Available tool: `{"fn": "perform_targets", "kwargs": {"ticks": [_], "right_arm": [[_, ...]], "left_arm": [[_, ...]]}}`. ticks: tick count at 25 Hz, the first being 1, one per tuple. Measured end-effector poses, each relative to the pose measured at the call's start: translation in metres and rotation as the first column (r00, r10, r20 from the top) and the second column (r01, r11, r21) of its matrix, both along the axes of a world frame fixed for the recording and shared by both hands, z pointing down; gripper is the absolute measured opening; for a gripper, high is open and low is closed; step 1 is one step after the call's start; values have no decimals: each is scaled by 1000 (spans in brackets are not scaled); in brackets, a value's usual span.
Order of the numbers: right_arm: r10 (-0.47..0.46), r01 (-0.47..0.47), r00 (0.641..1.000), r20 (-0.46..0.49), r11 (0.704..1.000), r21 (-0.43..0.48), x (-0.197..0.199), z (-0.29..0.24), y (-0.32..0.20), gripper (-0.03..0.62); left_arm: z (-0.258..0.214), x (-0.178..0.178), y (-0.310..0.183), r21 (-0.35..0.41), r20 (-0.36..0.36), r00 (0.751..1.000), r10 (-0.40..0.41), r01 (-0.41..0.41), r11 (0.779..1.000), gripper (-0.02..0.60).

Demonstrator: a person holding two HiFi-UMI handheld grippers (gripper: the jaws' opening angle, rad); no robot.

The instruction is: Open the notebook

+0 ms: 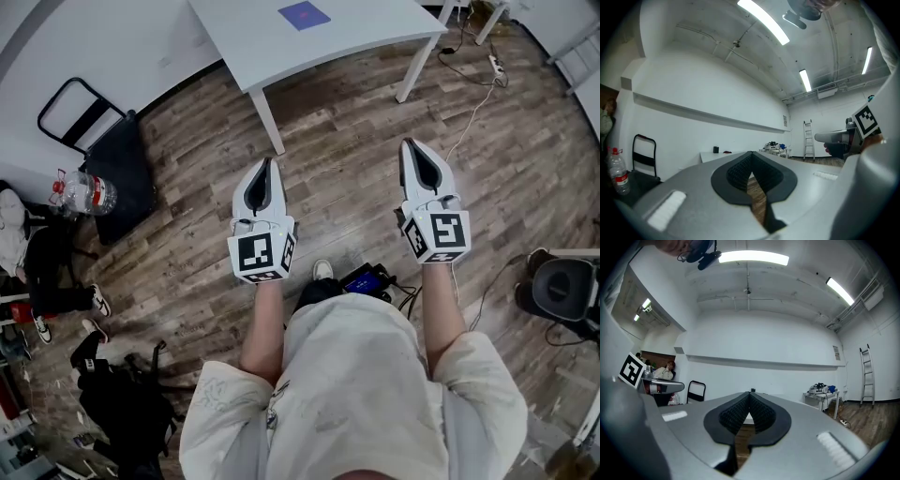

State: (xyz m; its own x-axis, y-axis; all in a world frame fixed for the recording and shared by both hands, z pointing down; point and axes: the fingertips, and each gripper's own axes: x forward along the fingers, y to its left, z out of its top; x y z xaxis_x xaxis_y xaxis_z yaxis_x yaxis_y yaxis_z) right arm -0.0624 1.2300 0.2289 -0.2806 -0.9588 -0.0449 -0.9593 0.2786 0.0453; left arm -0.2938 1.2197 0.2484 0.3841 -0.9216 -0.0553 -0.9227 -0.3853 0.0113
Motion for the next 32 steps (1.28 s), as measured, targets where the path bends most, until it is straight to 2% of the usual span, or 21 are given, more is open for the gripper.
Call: {"fn": "perform_targets", "kwargs": {"ticks": [3, 6, 14, 25, 29, 32], "right_arm": [[11, -11, 1000, -2, 1000, 13, -25, 0, -17, 5], [20, -20, 1000, -4, 1000, 13, -41, 1, -56, 5], [28, -28, 1000, 1, 1000, 6, -16, 20, -149, 5], [19, -19, 1000, -2, 1000, -4, 102, 30, -373, 5], [16, -16, 1000, 7, 1000, -8, 160, 29, -445, 5], [20, -19, 999, 30, 1000, -14, 241, 26, -512, 5]], "left_arm": [[3, -26, -20, 9, 1, 1000, 6, -6, 1000, 17], [3, -44, -62, 9, 3, 1000, 9, -9, 1000, 17], [16, -17, -160, 12, 14, 1000, 24, -24, 1000, 17], [22, 98, -384, 21, 15, 1000, 11, -12, 1000, 17], [18, 160, -457, 18, 21, 1000, 15, -15, 1000, 18], [11, 242, -524, 16, 34, 999, 23, -23, 1000, 17]]}}
